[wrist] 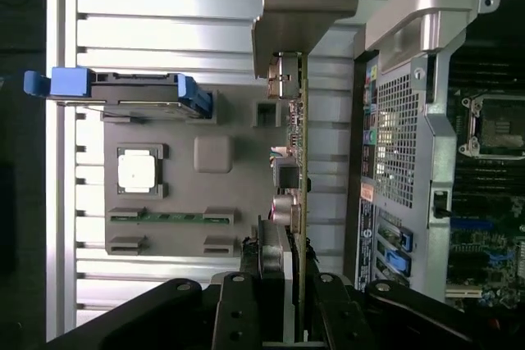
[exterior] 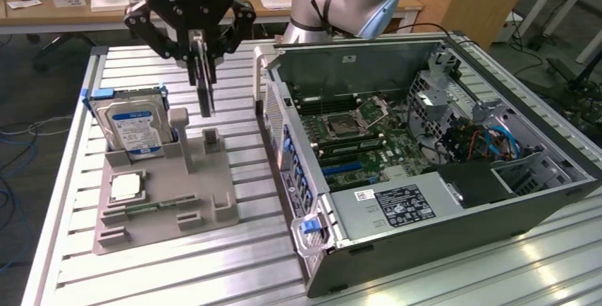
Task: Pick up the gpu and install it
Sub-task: 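Pick up the gpu and move the gpu toward the slot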
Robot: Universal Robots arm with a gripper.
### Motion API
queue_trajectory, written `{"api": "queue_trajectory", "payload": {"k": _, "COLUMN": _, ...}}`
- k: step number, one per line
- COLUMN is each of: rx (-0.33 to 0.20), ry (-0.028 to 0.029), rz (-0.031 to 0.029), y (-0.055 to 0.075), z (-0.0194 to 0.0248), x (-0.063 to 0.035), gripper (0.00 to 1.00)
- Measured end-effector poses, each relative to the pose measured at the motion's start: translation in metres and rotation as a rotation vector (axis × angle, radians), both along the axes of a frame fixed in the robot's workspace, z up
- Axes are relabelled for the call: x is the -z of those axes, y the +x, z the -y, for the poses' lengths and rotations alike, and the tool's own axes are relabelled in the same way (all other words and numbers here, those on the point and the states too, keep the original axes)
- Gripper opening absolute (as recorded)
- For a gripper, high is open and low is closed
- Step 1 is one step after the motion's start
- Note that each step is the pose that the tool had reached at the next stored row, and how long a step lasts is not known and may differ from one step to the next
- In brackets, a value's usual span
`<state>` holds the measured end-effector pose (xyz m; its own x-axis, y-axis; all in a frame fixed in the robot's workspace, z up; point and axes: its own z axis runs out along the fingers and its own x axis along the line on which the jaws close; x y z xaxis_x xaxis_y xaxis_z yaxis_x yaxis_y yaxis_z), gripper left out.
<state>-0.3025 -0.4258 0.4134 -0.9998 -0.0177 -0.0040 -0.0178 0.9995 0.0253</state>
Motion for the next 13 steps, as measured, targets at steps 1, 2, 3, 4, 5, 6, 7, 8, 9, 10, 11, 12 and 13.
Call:
{"api": "queue_trajectory", "payload": {"k": 1, "rx": 0.0, "ry": 0.0, "rz": -0.0001, "y": 0.0, "z": 0.0, "x": -0.0022, "gripper": 0.28}}
{"api": "queue_trajectory", "payload": {"k": 2, "rx": 0.0, "ry": 0.0001, "rz": 0.0001, "y": 0.0, "z": 0.0, "x": -0.0024, "gripper": 0.28}}
{"api": "queue_trajectory", "payload": {"k": 3, "rx": 0.0, "ry": 0.0002, "rz": 0.0002, "y": 0.0, "z": 0.0, "x": -0.0023, "gripper": 0.28}}
{"api": "queue_trajectory", "payload": {"k": 4, "rx": 0.0, "ry": 0.0002, "rz": 0.0001, "y": 0.0, "z": 0.0, "x": -0.0023, "gripper": 0.28}}
{"api": "queue_trajectory", "payload": {"k": 5, "rx": 0.0, "ry": 0.0, "rz": 0.0, "y": 0.001, "z": 0.0, "x": -0.0025, "gripper": 0.28}}
{"api": "queue_trajectory", "payload": {"k": 6, "rx": 0.0, "ry": 0.0, "rz": -0.0001, "y": 0.002, "z": 0.0, "x": -0.0025, "gripper": 0.28}}
{"api": "queue_trajectory", "payload": {"k": 7, "rx": 0.0, "ry": 0.0, "rz": -0.0001, "y": 0.005, "z": 0.0, "x": -0.0025, "gripper": 0.28}}
{"api": "queue_trajectory", "payload": {"k": 8, "rx": 0.0, "ry": 0.0, "rz": 0.0, "y": 0.009, "z": 0.0, "x": -0.0025, "gripper": 0.28}}
{"api": "queue_trajectory", "payload": {"k": 9, "rx": 0.0, "ry": 0.0001, "rz": 0.0, "y": 0.013, "z": 0.0, "x": -0.0024, "gripper": 0.28}}
{"api": "queue_trajectory", "payload": {"k": 10, "rx": 0.0, "ry": 0.0001, "rz": 0.0001, "y": 0.016, "z": 0.0, "x": -0.0024, "gripper": 0.28}}
{"api": "queue_trajectory", "payload": {"k": 11, "rx": 0.0, "ry": 0.0001, "rz": 0.0001, "y": 0.019, "z": 0.0, "x": -0.0024, "gripper": 0.28}}
{"api": "queue_trajectory", "payload": {"k": 12, "rx": 0.0, "ry": 0.0, "rz": 0.0, "y": 0.022, "z": 0.0, "x": -0.0024, "gripper": 0.28}}
{"api": "queue_trajectory", "payload": {"k": 13, "rx": 0.0, "ry": -0.0001, "rz": -0.0001, "y": 0.025, "z": 0.0, "x": -0.0025, "gripper": 0.28}}
